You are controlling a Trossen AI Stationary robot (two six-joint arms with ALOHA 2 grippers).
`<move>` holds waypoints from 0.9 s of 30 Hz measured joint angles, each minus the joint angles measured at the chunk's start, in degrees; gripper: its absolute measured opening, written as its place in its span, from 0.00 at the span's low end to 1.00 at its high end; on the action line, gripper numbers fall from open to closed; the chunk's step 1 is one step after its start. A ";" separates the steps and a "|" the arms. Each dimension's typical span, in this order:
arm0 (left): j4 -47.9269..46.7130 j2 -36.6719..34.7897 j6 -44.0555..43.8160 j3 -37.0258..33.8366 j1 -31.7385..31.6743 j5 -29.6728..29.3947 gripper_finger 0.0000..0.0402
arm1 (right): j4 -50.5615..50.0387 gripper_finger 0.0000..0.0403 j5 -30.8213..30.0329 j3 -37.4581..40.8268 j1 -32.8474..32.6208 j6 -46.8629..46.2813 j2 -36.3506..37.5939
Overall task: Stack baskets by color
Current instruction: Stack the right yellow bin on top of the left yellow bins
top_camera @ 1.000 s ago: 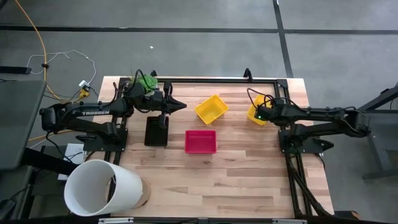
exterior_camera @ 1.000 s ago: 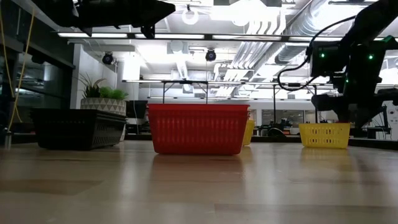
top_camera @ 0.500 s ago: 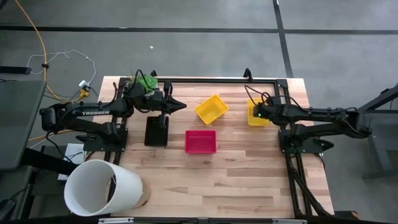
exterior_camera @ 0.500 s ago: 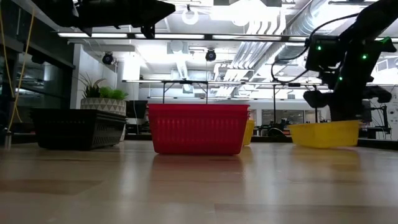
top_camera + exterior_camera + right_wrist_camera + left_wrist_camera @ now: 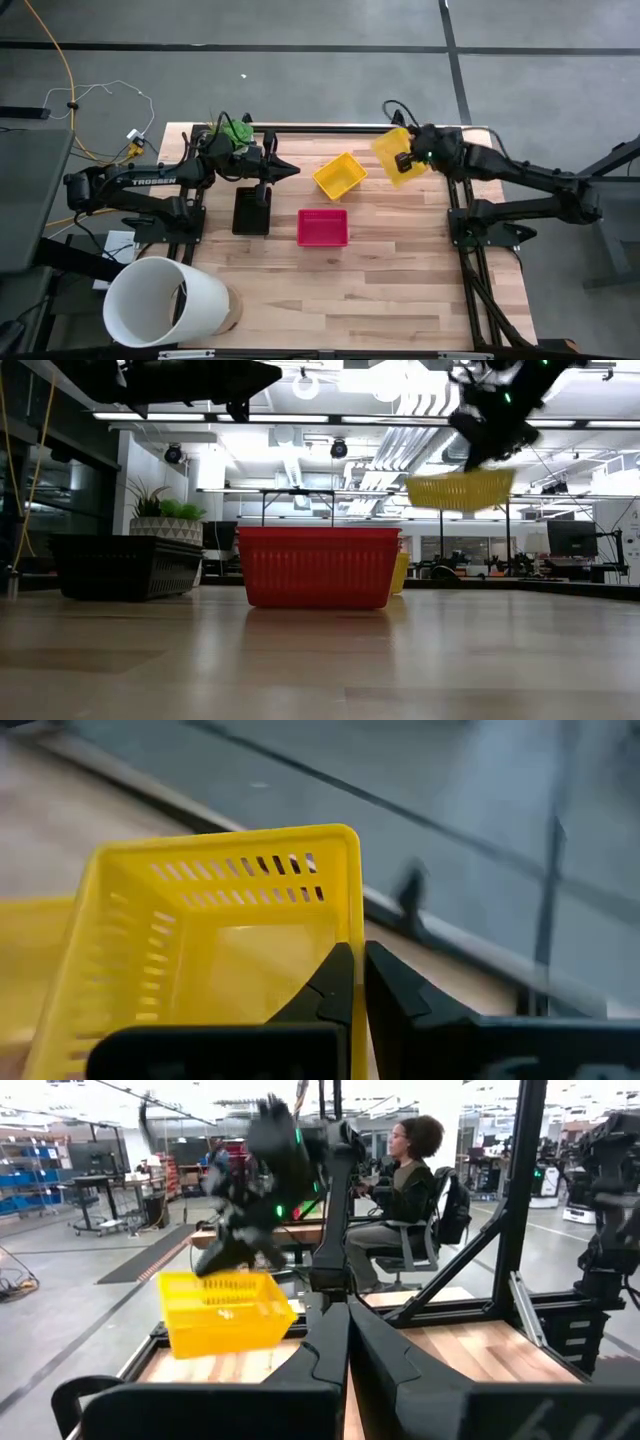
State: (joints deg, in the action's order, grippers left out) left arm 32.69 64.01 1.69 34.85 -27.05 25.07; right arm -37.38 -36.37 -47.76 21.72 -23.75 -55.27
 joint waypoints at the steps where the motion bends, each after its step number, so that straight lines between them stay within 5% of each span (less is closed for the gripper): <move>1: 0.05 0.00 0.00 0.00 0.00 0.03 0.00 | 0.25 0.00 2.04 -2.25 0.04 5.42 -0.84; 6: 0.70 -0.34 -0.02 0.00 0.00 0.03 0.00 | 2.14 0.00 14.12 -11.40 -0.08 34.05 -9.10; 14: 1.81 -0.37 -0.52 0.00 0.11 0.03 0.00 | 9.28 0.00 20.57 -21.10 -1.34 64.26 -29.75; 27: 1.77 -0.37 -3.43 0.00 0.09 0.05 0.00 | 6.55 0.00 32.59 -34.80 -3.27 78.81 -45.01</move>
State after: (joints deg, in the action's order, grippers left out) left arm 34.46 63.64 -1.74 34.85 -26.96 25.12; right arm -30.83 -3.78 -82.56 18.46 55.05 -100.28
